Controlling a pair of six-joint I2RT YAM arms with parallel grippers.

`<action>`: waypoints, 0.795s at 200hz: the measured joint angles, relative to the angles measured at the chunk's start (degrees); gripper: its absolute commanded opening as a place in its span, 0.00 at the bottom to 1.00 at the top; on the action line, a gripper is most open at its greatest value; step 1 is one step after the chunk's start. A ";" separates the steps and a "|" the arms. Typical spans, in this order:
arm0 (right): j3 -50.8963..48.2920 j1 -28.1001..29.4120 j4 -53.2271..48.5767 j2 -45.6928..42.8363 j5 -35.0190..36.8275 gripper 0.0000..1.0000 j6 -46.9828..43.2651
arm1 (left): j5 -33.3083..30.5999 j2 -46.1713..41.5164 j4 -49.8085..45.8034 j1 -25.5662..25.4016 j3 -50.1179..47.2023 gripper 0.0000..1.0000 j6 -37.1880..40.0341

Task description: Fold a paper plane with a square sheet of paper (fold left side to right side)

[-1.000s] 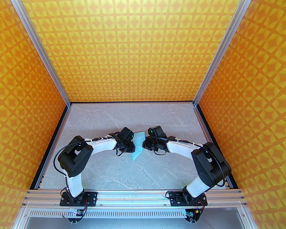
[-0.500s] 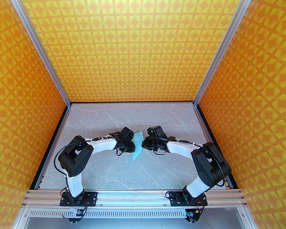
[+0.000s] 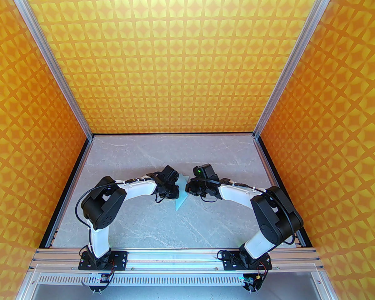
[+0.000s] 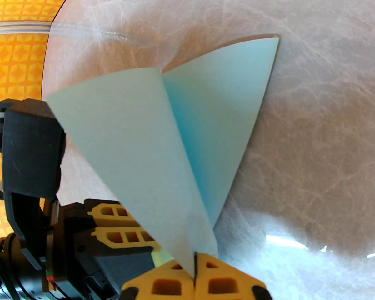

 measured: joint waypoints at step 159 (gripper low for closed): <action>1.84 0.00 -1.86 1.77 2.34 0.00 1.73 | -5.60 -2.45 -3.87 -1.57 -0.72 0.23 1.09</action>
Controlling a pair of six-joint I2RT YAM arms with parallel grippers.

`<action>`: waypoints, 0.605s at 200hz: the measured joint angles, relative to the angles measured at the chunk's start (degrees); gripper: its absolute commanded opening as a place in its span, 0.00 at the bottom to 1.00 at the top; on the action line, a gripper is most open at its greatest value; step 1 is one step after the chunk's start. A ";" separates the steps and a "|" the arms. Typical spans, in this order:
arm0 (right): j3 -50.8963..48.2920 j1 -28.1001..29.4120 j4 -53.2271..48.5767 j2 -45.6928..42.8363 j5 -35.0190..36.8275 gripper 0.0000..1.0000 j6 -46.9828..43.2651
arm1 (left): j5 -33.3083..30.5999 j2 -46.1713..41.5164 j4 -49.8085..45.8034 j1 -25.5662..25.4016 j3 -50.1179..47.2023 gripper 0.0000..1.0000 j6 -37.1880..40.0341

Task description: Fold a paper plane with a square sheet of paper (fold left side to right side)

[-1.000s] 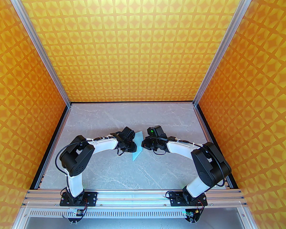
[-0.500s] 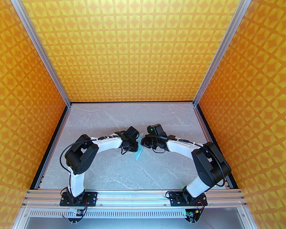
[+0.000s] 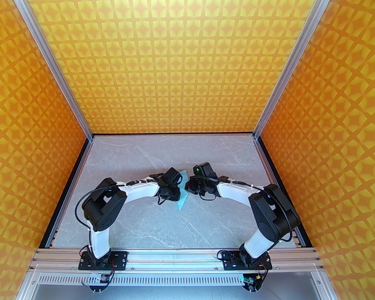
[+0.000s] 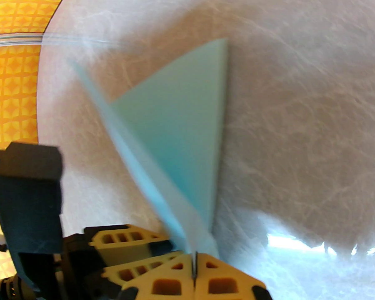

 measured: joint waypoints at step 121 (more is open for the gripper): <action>-1.05 0.00 -0.33 -0.02 1.31 0.00 0.00 | 4.94 -12.46 3.89 2.73 -6.47 0.13 -2.89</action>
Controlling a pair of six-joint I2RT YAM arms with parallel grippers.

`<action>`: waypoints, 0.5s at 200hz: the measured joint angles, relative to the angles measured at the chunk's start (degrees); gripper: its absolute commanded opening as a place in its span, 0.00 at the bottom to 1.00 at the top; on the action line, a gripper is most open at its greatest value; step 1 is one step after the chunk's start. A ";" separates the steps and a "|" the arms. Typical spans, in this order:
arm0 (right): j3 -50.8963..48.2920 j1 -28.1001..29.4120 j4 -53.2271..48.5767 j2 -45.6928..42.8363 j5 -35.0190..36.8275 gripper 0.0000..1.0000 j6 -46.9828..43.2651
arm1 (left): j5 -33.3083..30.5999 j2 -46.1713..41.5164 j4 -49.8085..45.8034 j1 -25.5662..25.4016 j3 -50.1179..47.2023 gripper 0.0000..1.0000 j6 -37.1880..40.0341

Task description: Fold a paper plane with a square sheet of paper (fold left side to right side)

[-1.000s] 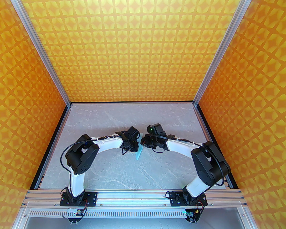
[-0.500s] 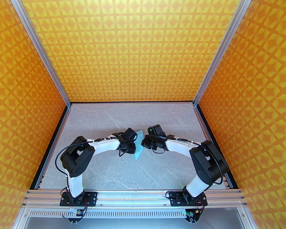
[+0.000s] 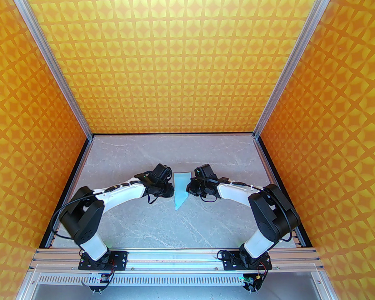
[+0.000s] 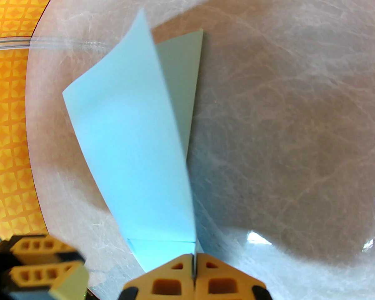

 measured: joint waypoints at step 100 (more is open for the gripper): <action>-0.52 0.00 0.07 0.00 -0.02 0.00 0.02 | 6.23 6.49 7.74 -0.63 -1.33 0.13 -0.55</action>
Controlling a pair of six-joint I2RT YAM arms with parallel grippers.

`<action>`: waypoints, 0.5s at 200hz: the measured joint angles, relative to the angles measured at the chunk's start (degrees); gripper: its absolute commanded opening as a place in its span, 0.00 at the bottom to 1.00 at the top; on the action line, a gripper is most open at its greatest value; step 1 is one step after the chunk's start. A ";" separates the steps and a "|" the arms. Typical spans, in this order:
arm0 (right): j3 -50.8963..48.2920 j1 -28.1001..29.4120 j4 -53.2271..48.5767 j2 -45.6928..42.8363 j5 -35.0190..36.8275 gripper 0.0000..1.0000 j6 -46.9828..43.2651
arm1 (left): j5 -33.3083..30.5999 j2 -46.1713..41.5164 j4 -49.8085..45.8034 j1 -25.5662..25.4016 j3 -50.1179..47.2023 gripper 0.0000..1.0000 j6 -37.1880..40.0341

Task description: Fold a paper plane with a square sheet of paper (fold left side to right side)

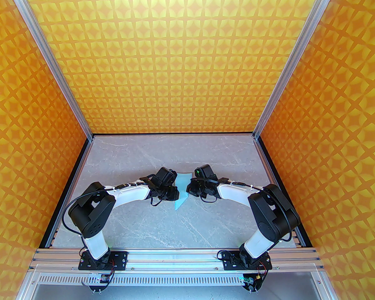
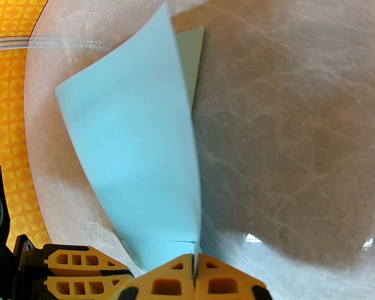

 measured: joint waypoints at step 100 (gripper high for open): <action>-0.22 0.00 0.83 0.00 -0.26 0.00 0.26 | 0.59 5.20 1.42 0.07 1.20 0.14 0.28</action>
